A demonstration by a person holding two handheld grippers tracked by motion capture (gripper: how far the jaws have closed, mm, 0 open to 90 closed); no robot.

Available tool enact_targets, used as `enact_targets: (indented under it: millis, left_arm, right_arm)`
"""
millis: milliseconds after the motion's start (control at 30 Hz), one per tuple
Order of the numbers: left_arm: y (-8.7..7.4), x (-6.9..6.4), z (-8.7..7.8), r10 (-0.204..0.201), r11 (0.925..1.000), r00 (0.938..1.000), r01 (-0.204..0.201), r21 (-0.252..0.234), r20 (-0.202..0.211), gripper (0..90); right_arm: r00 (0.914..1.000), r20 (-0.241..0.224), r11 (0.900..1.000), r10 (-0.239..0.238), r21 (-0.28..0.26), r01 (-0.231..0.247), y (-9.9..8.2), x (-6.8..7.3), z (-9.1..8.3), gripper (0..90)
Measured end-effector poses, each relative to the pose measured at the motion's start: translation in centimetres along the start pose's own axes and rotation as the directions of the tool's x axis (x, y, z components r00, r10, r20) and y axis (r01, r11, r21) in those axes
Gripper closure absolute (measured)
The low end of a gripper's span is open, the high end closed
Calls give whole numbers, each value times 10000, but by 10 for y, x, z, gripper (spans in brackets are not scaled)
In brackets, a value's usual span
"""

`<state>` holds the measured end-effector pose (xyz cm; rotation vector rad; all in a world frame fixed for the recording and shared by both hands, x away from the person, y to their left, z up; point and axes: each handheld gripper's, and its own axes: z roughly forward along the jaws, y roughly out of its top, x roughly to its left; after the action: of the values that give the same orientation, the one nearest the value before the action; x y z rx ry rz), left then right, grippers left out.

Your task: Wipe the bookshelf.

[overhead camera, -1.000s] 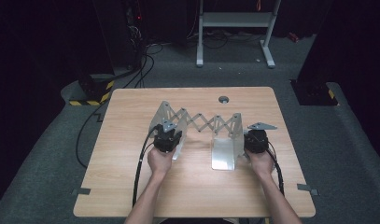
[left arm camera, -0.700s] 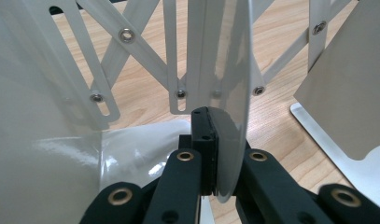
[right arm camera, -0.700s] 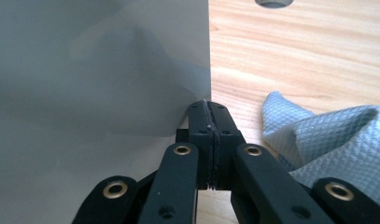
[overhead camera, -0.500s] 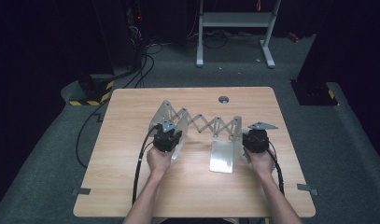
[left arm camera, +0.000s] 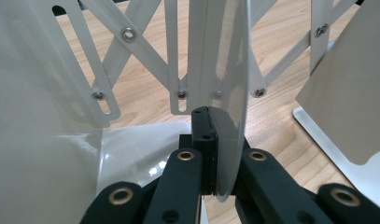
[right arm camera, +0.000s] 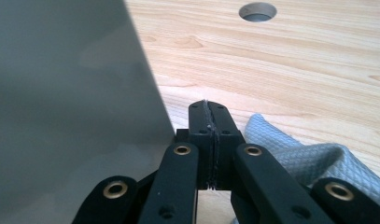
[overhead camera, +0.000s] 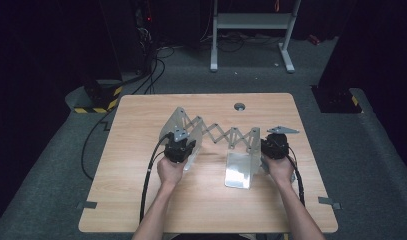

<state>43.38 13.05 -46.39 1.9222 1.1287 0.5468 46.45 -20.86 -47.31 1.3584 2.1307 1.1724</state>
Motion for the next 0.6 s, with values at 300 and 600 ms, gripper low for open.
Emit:
enact_targets:
  millis: [300,600]
  left_arm:
    - [2,0,4,192,9998,9995,-191,-24,257,891]
    - [8,0,12,381,9993,9983,-382,14,440,889]
  right_arm:
    - [9986,-517,9999,-140,68,144,-9,8,-1,899]
    - [9969,-783,9998,-40,191,55,-22,8,-2,897]
